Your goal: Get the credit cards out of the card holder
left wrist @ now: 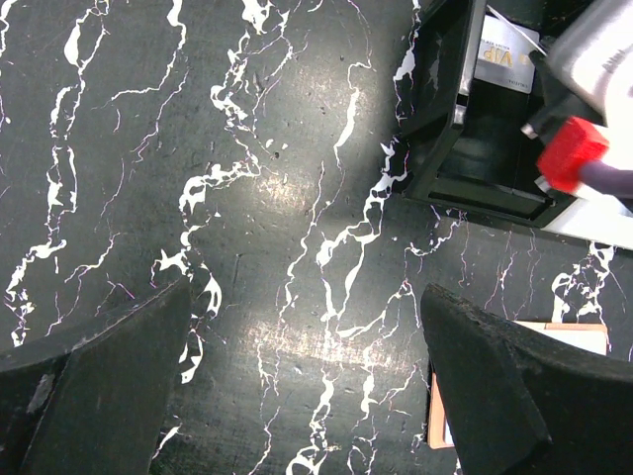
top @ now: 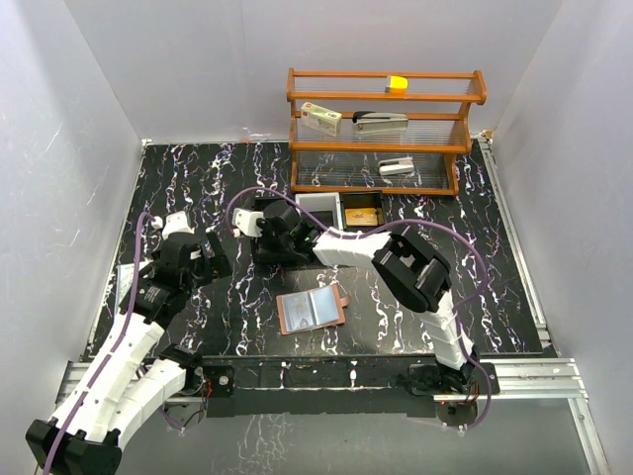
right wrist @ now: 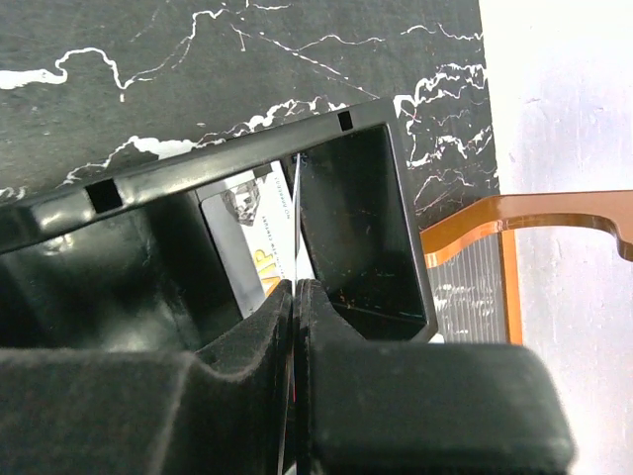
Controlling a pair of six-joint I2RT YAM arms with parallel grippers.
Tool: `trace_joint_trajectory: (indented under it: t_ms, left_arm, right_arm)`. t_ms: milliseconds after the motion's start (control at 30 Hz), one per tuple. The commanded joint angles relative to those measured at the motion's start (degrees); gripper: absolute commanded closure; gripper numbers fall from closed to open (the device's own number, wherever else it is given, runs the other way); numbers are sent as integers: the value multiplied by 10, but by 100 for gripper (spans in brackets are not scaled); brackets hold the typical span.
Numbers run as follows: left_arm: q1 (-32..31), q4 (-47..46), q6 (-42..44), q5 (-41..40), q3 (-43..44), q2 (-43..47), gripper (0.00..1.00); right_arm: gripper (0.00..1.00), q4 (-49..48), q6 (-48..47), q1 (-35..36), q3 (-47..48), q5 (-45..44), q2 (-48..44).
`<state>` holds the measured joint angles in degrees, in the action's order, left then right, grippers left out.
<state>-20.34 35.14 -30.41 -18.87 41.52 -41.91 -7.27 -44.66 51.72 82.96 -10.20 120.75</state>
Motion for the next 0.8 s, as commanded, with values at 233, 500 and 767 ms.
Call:
trace_joint_trajectory:
  t_ms: [233, 500, 767]
  left_arm:
    - [3, -1, 11, 7, -2, -1, 1]
    - [4, -2, 12, 11, -3, -4, 1]
    - [4, -3, 13, 15, -3, -9, 1]
  right_arm:
    - [100, -7, -64, -2, 84, -36, 65]
    - [97, -11, -59, -5, 85, -45, 85]
    - [70, -1, -41, -10, 68, -22, 77]
